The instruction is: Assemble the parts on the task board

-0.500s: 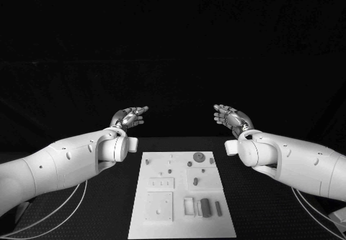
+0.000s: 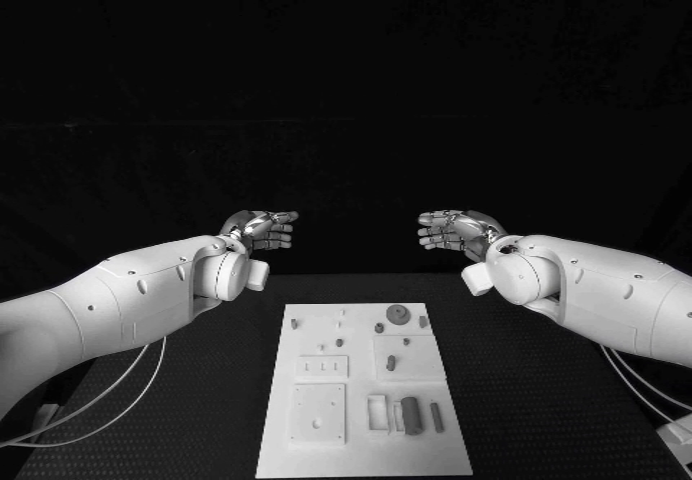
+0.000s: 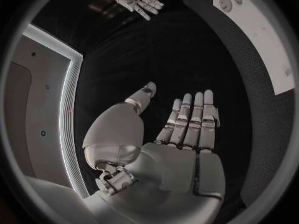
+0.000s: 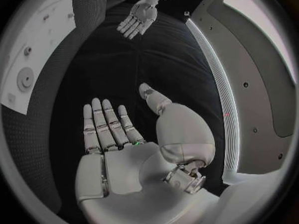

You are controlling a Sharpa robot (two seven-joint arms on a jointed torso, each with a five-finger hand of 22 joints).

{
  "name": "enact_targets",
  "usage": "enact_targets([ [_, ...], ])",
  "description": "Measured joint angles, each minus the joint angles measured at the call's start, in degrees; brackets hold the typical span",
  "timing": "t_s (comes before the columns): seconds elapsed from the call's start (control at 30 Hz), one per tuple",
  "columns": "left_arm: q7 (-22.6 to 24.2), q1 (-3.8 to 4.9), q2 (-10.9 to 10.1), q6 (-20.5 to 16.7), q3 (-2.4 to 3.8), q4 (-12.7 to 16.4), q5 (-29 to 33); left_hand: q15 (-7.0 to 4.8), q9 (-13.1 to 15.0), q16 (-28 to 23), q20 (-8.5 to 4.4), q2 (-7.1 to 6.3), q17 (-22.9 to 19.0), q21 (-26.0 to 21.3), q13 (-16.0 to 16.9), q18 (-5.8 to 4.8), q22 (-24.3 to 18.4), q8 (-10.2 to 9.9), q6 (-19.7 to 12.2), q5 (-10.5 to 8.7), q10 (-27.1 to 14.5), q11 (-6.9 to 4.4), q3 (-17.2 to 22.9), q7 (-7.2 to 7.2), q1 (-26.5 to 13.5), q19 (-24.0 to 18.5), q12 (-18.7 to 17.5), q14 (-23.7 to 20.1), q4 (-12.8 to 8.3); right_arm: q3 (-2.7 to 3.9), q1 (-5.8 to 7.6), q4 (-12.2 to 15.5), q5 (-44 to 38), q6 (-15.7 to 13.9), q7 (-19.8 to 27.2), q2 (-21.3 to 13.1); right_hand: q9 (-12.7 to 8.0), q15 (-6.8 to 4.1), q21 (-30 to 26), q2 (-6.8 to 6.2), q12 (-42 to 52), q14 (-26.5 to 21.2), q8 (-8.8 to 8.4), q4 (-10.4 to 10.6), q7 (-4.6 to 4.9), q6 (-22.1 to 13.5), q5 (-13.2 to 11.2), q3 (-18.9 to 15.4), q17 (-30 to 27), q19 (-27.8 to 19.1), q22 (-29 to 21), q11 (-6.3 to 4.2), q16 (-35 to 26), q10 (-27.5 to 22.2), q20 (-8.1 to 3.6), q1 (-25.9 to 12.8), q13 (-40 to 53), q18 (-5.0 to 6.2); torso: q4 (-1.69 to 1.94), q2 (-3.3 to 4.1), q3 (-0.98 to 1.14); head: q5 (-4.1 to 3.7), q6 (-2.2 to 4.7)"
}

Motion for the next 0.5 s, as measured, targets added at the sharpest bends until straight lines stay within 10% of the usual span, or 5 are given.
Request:
enact_targets([
  [0.13, 0.2, 0.01, -2.2, 1.5, 0.0, 2.5, -0.6, -1.88, 0.0, 3.5, -1.61, 1.12, 1.8, 2.5, 1.3, 1.39, 1.0, 1.5, 5.5, 0.0, 6.7, -0.82, 1.2, 0.72, 1.9, 5.5, 2.7, 7.1, -2.0, -0.02, -0.01, -5.6, -16.9, -1.0, -0.1, 2.9, 0.8, -1.19, 0.4, -0.94, 1.3, 4.5, 1.61, -1.4, 0.35, 4.6, 0.0, 0.9, 0.9, 4.7, 0.2, -0.56, 1.7, 4.5, -0.26, 2.6, 0.3, 1.75, 0.15, 0.25, 0.01, 0.3, 0.28],
  [0.5, 2.0, -0.01, -6.8, 3.5, 0.03, 12.6, -3.8, -4.0, -0.9, 5.0, -3.88, 1.29, 4.1, 4.0, 2.8, 1.76, 2.1, 2.4, 14.4, 0.0, 15.1, -3.12, 3.9, 0.35, 5.5, 9.6, 4.4, 12.5, -5.2, 0.05, -0.03, -3.8, -48.9, -2.8, -1.0, 2.5, 1.9, -5.33, 1.9, -2.26, 3.3, 15.6, 3.39, -2.7, 1.78, 15.0, 0.0, 1.2, 4.2, 16.0, 0.3, -3.4, 5.0, 15.6, -0.72, 8.2, 1.1, 5.72, 0.96, 1.51, 0.57, -0.37, 0.78],
])
